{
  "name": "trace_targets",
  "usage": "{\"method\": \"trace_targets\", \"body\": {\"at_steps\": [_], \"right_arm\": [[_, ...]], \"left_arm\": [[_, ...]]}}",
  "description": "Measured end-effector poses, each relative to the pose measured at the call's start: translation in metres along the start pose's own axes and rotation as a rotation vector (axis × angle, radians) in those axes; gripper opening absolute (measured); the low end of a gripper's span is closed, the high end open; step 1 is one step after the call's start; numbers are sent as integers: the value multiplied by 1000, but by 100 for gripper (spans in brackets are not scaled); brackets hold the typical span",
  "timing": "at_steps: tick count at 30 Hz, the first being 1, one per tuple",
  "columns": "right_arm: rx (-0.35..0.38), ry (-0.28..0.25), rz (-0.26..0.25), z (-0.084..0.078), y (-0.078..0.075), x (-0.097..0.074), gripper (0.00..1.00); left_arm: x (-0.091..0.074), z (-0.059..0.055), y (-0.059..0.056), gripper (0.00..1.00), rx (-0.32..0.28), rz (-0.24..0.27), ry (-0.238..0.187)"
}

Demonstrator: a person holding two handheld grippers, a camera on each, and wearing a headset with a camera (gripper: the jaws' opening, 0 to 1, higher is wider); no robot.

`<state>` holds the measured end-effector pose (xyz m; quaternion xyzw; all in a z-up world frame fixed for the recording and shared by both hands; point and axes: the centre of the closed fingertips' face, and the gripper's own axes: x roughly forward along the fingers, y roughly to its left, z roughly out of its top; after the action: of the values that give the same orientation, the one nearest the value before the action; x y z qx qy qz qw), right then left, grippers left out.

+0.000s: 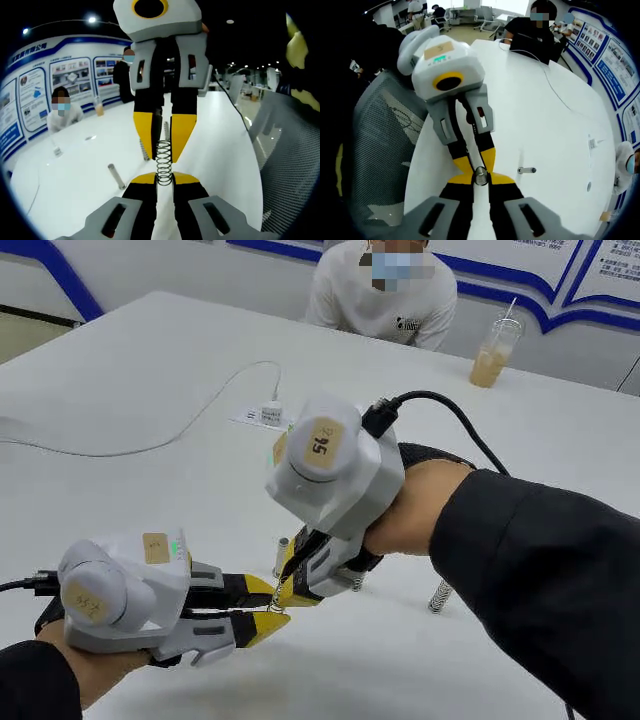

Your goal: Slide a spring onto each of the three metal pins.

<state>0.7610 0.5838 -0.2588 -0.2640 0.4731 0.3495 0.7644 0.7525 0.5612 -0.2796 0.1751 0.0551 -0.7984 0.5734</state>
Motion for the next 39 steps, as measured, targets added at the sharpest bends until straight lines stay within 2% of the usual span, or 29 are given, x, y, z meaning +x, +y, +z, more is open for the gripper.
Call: {"method": "trace_targets", "body": {"at_steps": [7, 15, 23, 29, 35, 39], "right_arm": [[5, 2, -7, -1, -4, -3, 12], [15, 6, -29, -4, -16, -12, 12], [21, 15, -62, -6, -33, -21, 12], [27, 22, -91, -6, -53, -28, 12], [32, 30, -108, -4, -68, -29, 12], [33, 42, -111, -3, -77, -22, 12]], "left_arm": [[-2, -1, 3, 17, -12, 12, -1], [-8, -4, 11, 27, -41, 53, 3], [-13, -8, 18, 35, -68, 83, 3], [-15, -9, 22, 39, -87, 99, -1], [-16, -10, 24, 42, -96, 108, 0], [-16, -11, 24, 44, -98, 109, 3]]}}
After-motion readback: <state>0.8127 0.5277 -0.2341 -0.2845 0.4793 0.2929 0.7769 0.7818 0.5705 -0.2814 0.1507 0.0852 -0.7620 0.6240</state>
